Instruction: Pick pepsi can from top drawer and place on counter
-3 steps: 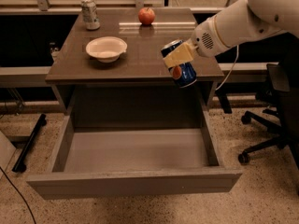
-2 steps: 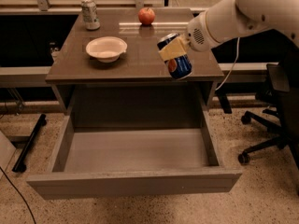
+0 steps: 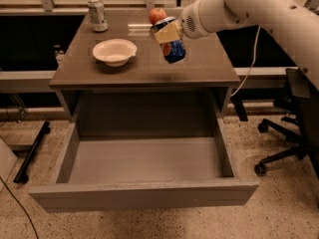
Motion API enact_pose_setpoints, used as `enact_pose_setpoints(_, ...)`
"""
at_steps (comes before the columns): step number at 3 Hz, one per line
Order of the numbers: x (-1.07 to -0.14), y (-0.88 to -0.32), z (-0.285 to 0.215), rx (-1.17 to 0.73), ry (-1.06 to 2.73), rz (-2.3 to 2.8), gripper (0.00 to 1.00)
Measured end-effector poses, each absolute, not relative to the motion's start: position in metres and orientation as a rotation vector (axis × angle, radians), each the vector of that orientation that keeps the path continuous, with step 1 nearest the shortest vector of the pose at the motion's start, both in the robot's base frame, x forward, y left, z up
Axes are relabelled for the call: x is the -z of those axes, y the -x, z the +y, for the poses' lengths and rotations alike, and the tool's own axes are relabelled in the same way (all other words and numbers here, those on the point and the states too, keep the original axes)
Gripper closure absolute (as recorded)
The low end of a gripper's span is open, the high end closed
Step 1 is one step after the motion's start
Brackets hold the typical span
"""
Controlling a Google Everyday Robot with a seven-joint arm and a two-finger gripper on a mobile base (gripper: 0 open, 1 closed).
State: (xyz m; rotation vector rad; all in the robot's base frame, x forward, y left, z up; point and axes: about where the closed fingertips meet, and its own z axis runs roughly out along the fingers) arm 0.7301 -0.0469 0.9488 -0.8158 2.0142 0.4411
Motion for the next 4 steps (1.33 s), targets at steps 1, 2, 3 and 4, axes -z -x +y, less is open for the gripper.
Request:
enact_pose_setpoints(1, -0.945, -0.757, -0.032, -0.501, 0.762, 1.97, 1.0)
enact_pose_setpoints(2, -0.939, -0.783, -0.023, -0.616, 0.691, 1.884, 1.0)
enact_pose_setpoints(3, -0.937, -0.794, -0.022, -0.666, 0.652, 1.827, 1.0)
enact_pose_setpoints(4, -0.926, -0.802, -0.023, -0.713, 0.617, 1.784, 0.82)
